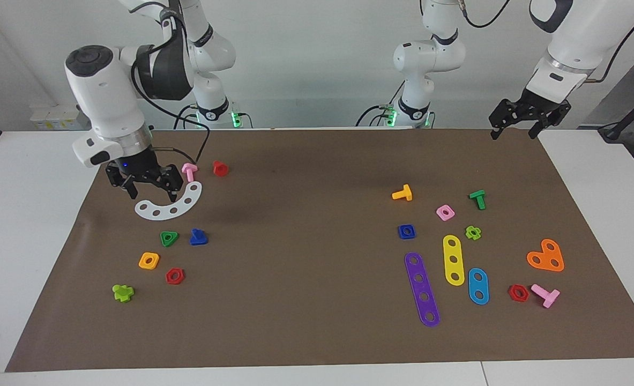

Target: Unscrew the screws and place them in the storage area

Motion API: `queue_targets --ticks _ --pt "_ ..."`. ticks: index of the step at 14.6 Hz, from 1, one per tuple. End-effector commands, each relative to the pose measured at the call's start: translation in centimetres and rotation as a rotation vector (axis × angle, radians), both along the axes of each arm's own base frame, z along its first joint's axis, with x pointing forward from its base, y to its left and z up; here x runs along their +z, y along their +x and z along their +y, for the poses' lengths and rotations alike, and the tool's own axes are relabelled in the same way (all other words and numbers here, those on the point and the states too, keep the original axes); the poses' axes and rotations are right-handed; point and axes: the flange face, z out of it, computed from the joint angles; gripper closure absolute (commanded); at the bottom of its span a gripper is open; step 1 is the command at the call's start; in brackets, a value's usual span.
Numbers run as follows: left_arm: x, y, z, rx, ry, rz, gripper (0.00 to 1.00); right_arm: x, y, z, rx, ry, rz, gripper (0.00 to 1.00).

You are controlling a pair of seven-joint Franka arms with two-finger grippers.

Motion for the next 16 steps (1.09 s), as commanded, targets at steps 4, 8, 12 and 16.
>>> queue_targets --ticks 4,8,12,16 --pt "0.1 -0.2 0.1 0.009 0.021 0.009 0.0 10.3 -3.5 -2.2 -0.053 0.006 0.035 0.0" --pt "0.1 -0.2 0.2 0.01 0.021 0.009 0.0 8.8 -4.7 -1.9 -0.044 0.019 0.084 0.0" --pt "0.1 -0.2 0.2 0.01 0.021 0.009 0.0 8.5 -5.0 -1.3 -0.035 0.02 0.101 0.0" --pt "0.1 -0.2 0.2 0.01 0.021 0.009 0.0 8.2 -4.9 -1.4 -0.065 0.067 0.098 0.0"
